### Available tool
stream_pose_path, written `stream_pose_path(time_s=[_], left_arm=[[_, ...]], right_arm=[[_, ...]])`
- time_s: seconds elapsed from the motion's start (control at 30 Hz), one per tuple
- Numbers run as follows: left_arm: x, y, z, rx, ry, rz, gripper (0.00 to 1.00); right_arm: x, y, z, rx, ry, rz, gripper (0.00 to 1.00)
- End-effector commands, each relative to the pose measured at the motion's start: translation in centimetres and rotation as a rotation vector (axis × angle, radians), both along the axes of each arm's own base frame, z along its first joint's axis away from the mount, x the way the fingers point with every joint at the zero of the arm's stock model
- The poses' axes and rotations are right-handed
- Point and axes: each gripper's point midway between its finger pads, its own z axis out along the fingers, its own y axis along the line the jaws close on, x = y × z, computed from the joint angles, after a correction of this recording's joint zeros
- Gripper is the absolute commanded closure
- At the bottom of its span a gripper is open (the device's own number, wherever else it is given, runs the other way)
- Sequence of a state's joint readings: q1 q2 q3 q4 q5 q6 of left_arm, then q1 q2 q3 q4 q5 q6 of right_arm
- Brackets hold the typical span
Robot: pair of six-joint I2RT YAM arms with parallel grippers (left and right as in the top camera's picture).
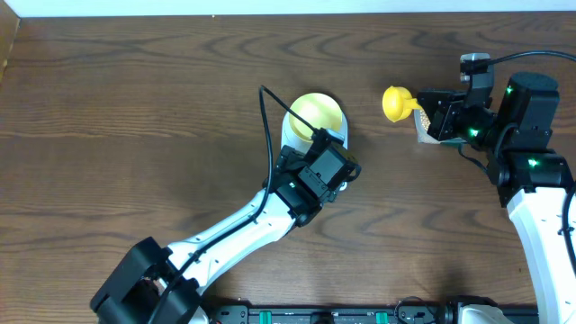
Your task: Scoop item into bowl and weigh 50g on scale
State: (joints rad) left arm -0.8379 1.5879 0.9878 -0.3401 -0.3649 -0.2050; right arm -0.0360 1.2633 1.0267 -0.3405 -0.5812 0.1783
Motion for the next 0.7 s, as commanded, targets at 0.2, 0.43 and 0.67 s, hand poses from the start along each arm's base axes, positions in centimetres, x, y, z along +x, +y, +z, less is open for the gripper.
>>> stream_pose_path(time_s=[0.2,0.43,0.67], left_arm=[[0.2,0.2,-3.4,0.061,0.037,0.001,0.09],[0.6,0.6,-3.6,0.068,0.030,0.018,0.09],[1.6,1.9,-3.6,0.054,0.033,0.077,0.09]], right_arm=[[0.3,-0.2,0.9,-0.010,-0.025,-0.004,0.99],[0.2,-0.2,0.8,-0.010,-0.020,-0.003,0.99],[0.2,-0.2,0.8,-0.010,-0.017,-0.003,0.99]])
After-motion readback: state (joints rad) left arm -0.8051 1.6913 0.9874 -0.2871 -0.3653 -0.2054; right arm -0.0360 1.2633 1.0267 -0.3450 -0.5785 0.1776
